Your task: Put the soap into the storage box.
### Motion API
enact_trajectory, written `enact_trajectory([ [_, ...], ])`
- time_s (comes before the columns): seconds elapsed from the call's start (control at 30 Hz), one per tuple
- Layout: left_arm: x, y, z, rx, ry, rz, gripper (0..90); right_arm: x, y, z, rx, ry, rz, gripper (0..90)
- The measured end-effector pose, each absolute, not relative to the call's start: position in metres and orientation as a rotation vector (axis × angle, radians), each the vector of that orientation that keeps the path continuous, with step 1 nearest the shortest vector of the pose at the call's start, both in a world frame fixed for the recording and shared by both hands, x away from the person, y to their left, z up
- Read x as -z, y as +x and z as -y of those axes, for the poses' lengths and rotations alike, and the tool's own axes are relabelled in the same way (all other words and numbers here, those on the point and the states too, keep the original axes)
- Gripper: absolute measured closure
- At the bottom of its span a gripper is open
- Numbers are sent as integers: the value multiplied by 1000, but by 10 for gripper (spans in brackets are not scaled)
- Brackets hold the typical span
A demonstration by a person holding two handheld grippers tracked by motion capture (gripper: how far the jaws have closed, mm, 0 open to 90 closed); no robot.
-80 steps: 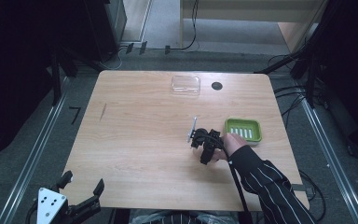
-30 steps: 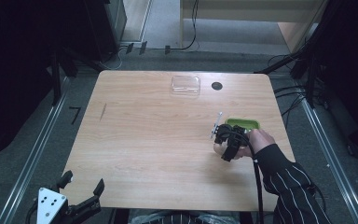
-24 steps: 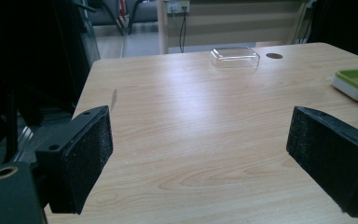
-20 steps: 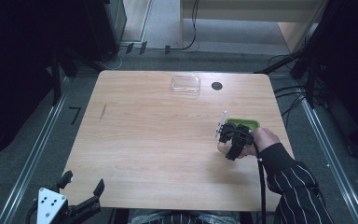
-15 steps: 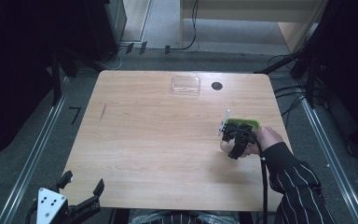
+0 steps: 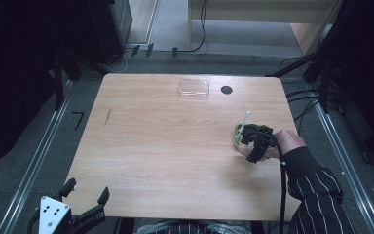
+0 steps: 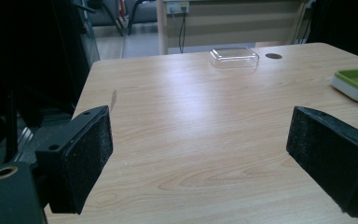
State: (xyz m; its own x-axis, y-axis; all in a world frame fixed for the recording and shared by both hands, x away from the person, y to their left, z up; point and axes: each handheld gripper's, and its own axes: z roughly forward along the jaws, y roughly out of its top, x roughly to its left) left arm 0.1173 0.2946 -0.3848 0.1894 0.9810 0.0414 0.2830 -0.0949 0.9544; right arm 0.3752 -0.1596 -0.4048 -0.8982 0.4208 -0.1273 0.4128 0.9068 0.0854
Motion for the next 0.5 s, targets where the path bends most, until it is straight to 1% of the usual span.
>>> enact_trajectory([
  [0.5, 385, 117, -294, -969, 1559, -1250, 72, 403, 385, 165, -75, 604, -2905, 338],
])
